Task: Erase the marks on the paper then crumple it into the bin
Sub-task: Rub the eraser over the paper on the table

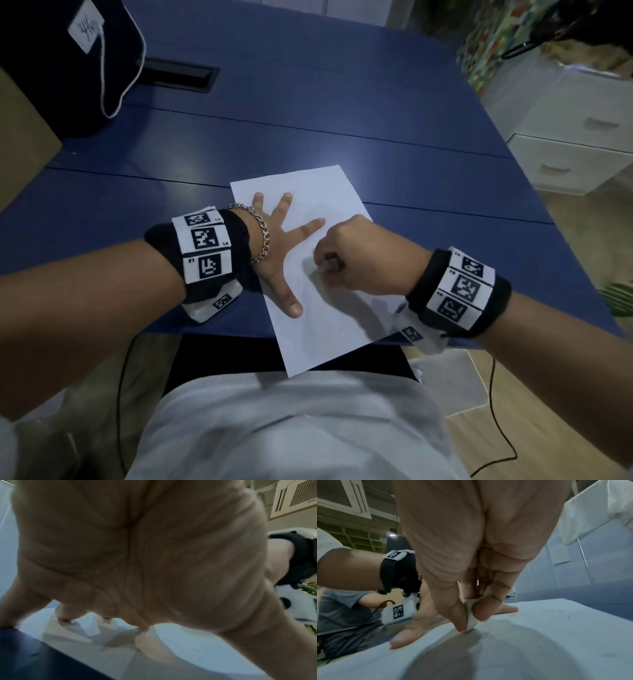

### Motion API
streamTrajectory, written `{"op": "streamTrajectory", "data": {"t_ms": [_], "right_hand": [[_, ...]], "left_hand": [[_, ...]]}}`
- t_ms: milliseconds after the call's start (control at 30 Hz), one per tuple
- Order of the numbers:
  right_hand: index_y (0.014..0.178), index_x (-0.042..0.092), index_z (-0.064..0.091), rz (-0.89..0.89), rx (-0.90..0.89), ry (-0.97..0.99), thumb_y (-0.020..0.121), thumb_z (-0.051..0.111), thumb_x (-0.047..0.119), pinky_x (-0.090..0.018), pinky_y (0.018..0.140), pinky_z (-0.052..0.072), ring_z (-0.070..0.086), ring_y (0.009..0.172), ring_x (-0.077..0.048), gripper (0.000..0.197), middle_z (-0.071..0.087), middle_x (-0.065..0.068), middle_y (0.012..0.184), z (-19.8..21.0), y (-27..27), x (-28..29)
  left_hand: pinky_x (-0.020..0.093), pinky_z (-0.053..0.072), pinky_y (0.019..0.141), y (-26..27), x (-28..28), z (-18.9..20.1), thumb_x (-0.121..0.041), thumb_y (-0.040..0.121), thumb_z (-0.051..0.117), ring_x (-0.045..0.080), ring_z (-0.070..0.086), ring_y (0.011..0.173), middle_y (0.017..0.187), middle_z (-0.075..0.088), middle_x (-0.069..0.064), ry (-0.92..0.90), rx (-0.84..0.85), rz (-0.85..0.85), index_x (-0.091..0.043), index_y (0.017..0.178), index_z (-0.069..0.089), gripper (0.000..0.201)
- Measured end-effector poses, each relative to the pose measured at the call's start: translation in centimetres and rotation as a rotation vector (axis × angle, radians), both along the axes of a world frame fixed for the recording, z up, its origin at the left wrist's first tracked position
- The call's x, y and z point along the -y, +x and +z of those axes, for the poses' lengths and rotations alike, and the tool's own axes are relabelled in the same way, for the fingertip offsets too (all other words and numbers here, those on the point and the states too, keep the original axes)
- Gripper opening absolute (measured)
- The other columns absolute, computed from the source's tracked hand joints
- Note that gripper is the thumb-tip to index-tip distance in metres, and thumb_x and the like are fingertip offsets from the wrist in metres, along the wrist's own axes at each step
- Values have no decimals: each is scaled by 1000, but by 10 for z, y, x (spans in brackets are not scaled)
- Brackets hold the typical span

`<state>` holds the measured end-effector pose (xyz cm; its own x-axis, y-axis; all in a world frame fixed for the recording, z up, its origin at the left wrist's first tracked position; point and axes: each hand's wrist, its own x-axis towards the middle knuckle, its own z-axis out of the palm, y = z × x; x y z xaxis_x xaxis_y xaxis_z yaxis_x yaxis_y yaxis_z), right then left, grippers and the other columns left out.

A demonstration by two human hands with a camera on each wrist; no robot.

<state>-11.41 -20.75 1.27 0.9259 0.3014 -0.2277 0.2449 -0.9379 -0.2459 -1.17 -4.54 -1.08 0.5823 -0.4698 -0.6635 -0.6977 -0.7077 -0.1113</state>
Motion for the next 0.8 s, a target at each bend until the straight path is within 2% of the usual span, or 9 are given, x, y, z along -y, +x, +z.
{"op": "streamTrajectory", "data": {"t_ms": [67,100,167,300,467,533,633,733,800], "right_hand": [[73,20,69,-47,34,-29,79,64,17,-35,58,49,53,60,-15,8,65,1,67,1,16,15],[77,16,71,-98,77,-23,79,63,16,-35,58,49,53,58,-15,9,65,2,66,1,23,22],[73,14,68,-153,136,-14,78,60,14,-36,56,48,47,53,-13,10,60,2,61,-3,28,24],[72,13,64,-22,83,0,80,66,16,-30,53,41,43,55,-9,9,49,8,61,-7,9,-3],[73,15,67,-206,112,-34,78,61,16,-34,56,49,53,60,-20,8,64,0,65,-3,29,25],[68,15,60,-214,131,-69,80,60,16,-31,52,41,51,60,-23,12,59,-3,64,-5,29,23],[59,21,42,-71,117,-72,81,60,15,-27,49,22,34,54,-9,29,38,7,62,-5,13,-4],[68,9,60,-50,81,-84,78,58,14,-34,51,41,46,55,-17,12,52,1,61,-7,12,2],[71,12,65,-164,107,-66,79,55,14,-38,56,50,52,57,-19,13,63,-2,64,-6,22,24]], "left_hand": [[84,11,116,0,-1,1,-105,23,68,64,-30,148,158,-54,9,-3,2,-2,-63,136,-48,168],[84,11,116,0,-1,2,-104,26,71,63,-30,148,158,-54,9,-5,0,1,-63,138,-47,167],[84,12,117,-1,0,3,-104,28,71,63,-30,148,158,-54,9,-11,-4,6,-62,139,-47,167],[83,17,117,-1,-1,1,-106,17,65,62,-30,149,160,-52,8,-10,-6,16,-63,137,-47,169],[83,9,118,-2,-1,4,-101,33,75,61,-32,149,159,-54,7,-18,-12,17,-62,142,-44,166],[83,8,118,-1,-2,4,-101,31,75,61,-32,149,159,-54,7,-26,-14,22,-63,142,-43,166],[83,12,117,1,-3,0,-105,16,66,61,-32,149,160,-53,8,-30,-15,23,-65,138,-45,169],[84,11,117,2,-4,-2,-105,19,68,61,-32,149,159,-53,7,-35,-16,24,-66,136,-45,168],[84,9,117,1,-3,0,-102,28,73,60,-32,149,159,-54,7,-28,-12,17,-65,139,-44,166]]}}
